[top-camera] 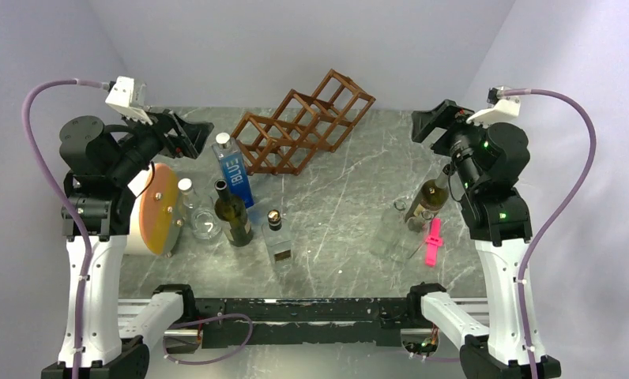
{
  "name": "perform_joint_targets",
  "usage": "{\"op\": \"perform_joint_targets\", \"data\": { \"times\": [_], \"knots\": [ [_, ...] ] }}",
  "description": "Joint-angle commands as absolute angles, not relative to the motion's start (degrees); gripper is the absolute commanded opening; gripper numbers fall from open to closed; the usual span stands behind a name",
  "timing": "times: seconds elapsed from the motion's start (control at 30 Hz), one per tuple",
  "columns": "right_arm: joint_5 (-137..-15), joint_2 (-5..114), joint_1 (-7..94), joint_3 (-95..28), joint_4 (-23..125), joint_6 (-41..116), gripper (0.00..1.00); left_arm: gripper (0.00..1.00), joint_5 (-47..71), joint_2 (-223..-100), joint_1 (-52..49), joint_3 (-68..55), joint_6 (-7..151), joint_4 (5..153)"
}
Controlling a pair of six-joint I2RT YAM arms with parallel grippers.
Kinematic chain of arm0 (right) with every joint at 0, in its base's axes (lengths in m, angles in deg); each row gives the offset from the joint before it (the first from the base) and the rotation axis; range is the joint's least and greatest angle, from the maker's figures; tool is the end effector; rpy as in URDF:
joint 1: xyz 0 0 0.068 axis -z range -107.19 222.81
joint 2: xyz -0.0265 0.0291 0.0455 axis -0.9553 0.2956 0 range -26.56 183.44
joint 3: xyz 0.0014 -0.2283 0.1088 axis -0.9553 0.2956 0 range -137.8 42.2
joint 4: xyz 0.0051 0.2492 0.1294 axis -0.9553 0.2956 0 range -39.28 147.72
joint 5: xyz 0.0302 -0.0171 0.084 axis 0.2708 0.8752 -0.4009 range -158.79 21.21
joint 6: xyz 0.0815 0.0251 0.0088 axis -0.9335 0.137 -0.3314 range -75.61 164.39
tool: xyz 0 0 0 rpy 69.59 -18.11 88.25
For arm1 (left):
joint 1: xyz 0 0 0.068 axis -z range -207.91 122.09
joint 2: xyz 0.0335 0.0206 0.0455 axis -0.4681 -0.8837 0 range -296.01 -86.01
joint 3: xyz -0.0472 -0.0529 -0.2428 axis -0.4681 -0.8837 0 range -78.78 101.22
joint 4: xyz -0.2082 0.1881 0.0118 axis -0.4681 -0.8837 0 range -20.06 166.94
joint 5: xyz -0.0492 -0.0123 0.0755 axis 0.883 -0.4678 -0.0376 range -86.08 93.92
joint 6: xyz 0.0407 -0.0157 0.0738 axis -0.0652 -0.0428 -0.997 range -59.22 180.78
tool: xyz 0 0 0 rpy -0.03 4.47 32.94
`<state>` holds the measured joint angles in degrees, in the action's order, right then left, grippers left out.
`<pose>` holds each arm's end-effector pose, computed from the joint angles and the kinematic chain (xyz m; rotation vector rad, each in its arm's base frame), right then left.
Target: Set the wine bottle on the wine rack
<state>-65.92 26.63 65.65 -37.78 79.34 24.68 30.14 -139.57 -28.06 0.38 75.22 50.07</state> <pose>0.2322 0.0253 0.4768 0.2150 1.5977 0.3233 0.2309 -0.0329 0.4750 0.1561 1.6113 -0.5567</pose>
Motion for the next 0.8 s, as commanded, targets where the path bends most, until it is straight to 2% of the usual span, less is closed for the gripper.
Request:
{"op": "perform_joint_targets", "data": {
  "times": [0.0,0.17,0.4,0.6,0.77],
  "knots": [
    [-70.62,27.04,66.78,-38.18,77.81,25.52,0.95,0.98,36.34,-137.42,-28.61,-2.02,76.11,56.4],
    [-73.56,28.42,67.14,-40.64,81.35,28.56,0.97,0.99,37.69,-134.99,-28.6,-4.69,76.97,59.4],
    [-82.68,29.0,67.28,-42.41,87.58,33.89,0.94,0.99,43.24,-132.66,-28.66,-5.77,77.15,62.06],
    [-93.51,28.13,66.94,-39.57,90.29,35.14,0.85,0.98,50.8,-132.57,-25.91,-6.74,77.85,64.65],
    [-91.31,27.59,64.24,-37.36,93.49,35.81,0.79,0.98,51.32,-132.46,-21.4,-7.03,76.3,64.21]
  ]
}}
